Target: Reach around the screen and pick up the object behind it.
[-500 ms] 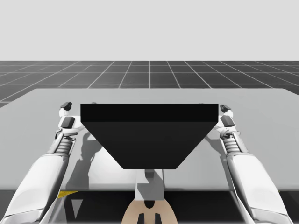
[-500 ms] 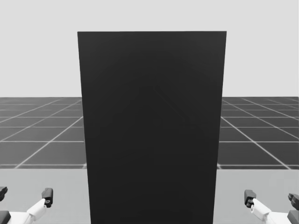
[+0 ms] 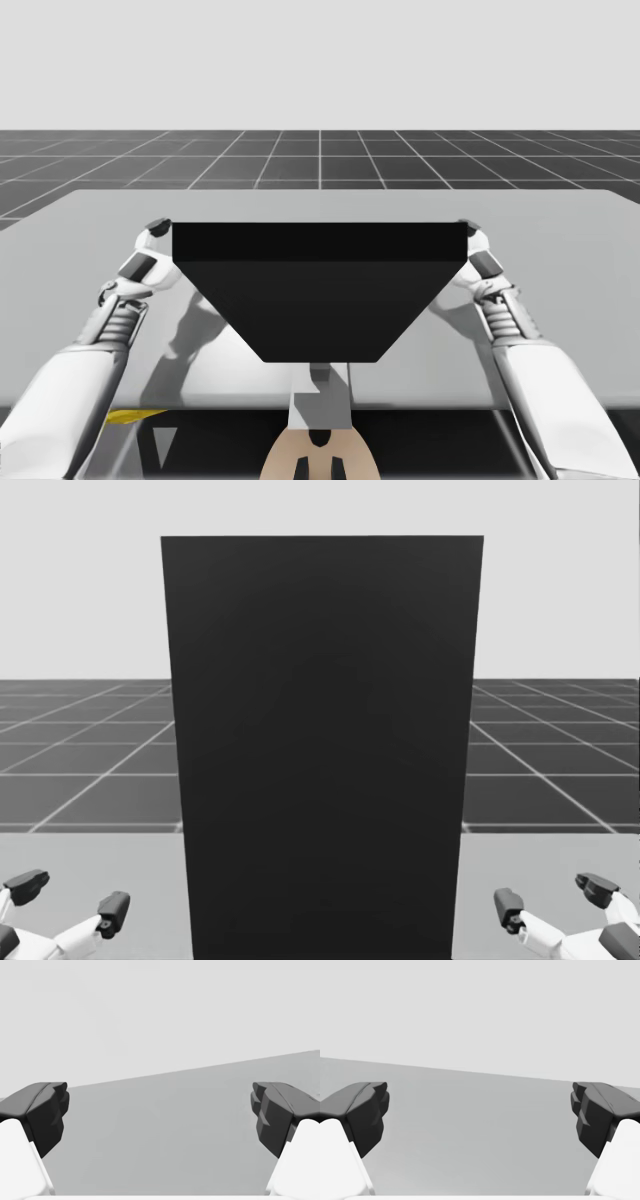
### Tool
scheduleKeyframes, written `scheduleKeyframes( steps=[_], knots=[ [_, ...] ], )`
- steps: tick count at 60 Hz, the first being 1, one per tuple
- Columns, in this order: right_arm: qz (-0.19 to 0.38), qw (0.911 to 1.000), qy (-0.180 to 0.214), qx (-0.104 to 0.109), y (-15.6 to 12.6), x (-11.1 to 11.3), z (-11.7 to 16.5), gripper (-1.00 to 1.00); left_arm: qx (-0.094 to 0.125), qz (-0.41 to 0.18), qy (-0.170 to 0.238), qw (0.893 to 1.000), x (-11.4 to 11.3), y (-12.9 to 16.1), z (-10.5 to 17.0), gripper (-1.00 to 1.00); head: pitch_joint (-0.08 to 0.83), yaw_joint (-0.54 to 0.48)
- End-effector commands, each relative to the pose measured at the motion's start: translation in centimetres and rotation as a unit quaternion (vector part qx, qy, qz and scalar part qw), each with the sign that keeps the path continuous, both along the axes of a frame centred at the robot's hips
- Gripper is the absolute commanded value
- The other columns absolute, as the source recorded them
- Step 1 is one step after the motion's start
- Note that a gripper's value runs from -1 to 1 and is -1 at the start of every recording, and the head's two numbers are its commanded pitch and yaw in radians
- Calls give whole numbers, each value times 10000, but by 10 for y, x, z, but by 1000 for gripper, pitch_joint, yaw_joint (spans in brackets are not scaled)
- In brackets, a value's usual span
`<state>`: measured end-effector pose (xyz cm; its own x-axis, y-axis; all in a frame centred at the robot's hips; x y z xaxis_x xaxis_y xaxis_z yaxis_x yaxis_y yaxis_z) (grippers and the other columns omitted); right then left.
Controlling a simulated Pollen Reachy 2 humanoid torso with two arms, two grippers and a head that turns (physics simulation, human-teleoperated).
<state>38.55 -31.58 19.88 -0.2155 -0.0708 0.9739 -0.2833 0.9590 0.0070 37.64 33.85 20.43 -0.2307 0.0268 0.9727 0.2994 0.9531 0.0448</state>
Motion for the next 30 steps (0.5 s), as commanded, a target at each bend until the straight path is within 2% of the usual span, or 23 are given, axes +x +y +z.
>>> scheduleKeyframes(
  steps=[1,5,8,10,16,22,30],
  knots=[
    [803,9966,-148,-56,7,-10,6,-1000,150,-972,136,9951,-19,-7,3,-1000,71,-1],
    [1388,9900,-238,-4,7,-17,7,-1000,212,-1424,188,9894,-27,-12,3,-1000,78,-6],
    [1554,9875,-279,-12,7,-20,7,-1000,267,-1593,201,9867,-30,-14,4,-1000,80,-7],
    [1768,9837,-300,97,8,-23,6,-1000,255,-1768,213,9837,-33,-15,5,-1000,83,-7],
    [2256,9733,-424,-8,8,-32,4,-1000,250,-2229,259,9742,-40,-20,9,-1000,90,-9],
    [2748,9598,-558,-121,11,-42,3,-1000,433,-2509,304,9666,-44,-27,10,-1000,97,-12],
    [3378,9397,-505,-177,15,-51,3,-1000,643,-2824,469,9560,-48,-36,6,-1000,103,-18]
  ],
)
